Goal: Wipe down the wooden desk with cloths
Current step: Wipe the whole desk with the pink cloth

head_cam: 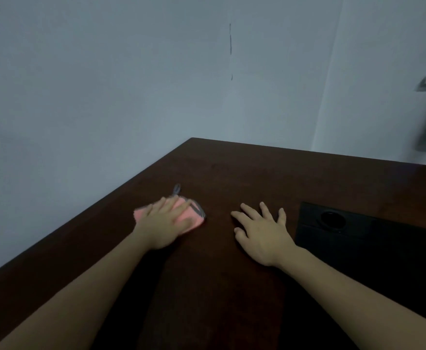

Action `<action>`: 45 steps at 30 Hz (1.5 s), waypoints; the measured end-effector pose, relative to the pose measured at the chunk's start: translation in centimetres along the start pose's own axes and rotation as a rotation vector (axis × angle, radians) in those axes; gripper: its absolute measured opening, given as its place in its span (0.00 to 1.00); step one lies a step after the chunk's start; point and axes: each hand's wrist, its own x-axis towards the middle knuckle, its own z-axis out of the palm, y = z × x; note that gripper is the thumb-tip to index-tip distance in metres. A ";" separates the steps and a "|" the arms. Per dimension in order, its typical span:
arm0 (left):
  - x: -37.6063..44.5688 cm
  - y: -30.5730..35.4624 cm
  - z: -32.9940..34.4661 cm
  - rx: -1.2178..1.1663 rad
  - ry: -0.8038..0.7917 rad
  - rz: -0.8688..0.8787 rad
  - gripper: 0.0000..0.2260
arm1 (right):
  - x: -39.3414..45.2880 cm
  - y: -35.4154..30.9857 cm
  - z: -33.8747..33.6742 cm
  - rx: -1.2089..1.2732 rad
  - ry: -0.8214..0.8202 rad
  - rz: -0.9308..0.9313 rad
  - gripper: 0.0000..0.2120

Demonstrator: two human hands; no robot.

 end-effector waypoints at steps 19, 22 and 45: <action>-6.4 -1.6 0.5 -0.050 -0.046 0.257 0.36 | -0.6 -0.4 -0.2 -0.002 0.018 0.007 0.25; -1.4 -3.2 0.2 -0.023 -0.013 0.096 0.49 | -0.5 -0.3 -0.2 -0.007 0.019 0.005 0.25; -4.6 -3.7 0.6 -0.031 -0.030 0.106 0.43 | -0.9 -0.8 -0.6 -0.023 0.008 0.014 0.25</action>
